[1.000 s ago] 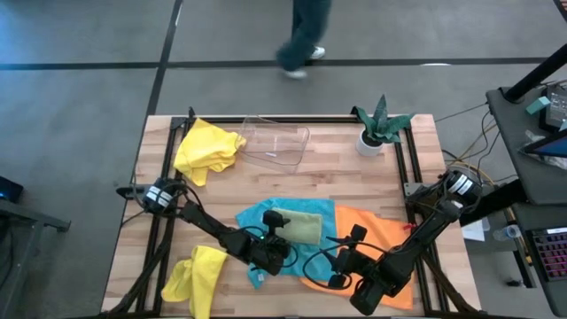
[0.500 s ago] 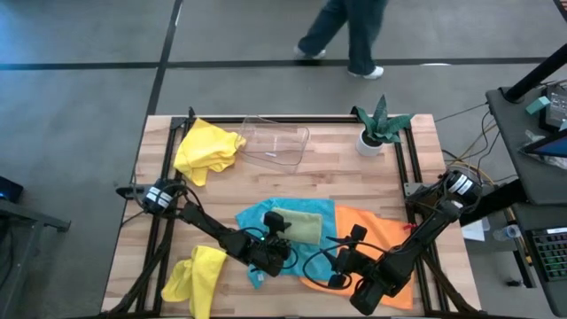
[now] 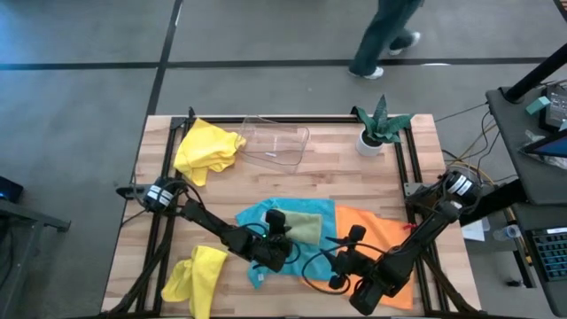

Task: Fold microfiber towels
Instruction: Put the green folded towel into the transparent bin

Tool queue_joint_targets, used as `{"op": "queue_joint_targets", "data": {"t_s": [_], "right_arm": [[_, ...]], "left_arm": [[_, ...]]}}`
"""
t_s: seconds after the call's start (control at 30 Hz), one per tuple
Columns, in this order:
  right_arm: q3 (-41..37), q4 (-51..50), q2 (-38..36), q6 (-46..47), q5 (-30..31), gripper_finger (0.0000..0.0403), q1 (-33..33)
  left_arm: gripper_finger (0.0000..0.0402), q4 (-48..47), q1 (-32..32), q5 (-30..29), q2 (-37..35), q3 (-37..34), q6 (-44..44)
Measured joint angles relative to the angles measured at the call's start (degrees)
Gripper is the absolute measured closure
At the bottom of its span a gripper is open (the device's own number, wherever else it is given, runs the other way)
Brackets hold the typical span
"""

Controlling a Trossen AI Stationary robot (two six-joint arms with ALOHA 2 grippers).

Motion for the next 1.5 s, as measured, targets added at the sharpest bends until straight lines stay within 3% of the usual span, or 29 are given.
{"op": "queue_joint_targets", "data": {"t_s": [0.07, 0.3, 0.53, 0.77, 1.33, 1.5], "right_arm": [[0.0, 0.2, 1.0, -3.0, 0.0, 0.0225, -0.2], [0.2, 1.5, 5.4, -8.5, -0.7, 0.0215, -1.1], [0.2, 5.0, 8.6, -11.1, -6.1, 0.0157, -2.7], [0.3, 7.8, 10.9, -14.5, -6.0, 0.0113, -4.5], [0.0, 8.2, 14.8, -17.4, -6.0, 0.0111, -9.7], [-0.4, 7.6, 14.8, -17.3, -8.4, 0.0139, -11.3]], "left_arm": [[0.0386, -0.2, 0.2, 0.3, 0.0, 0.1, 0.0], [0.0396, -0.8, 2.2, 6.4, -1.9, 0.1, -3.5], [0.0398, -1.3, 4.3, 12.7, -3.1, 0.1, -6.2], [0.0399, -1.0, 5.1, 16.4, -6.2, 0.2, -6.5], [0.0399, -3.3, 5.3, 18.8, -9.4, -0.3, -7.4], [0.0399, -3.5, 5.3, 18.8, -9.4, -0.3, -7.5]]}}
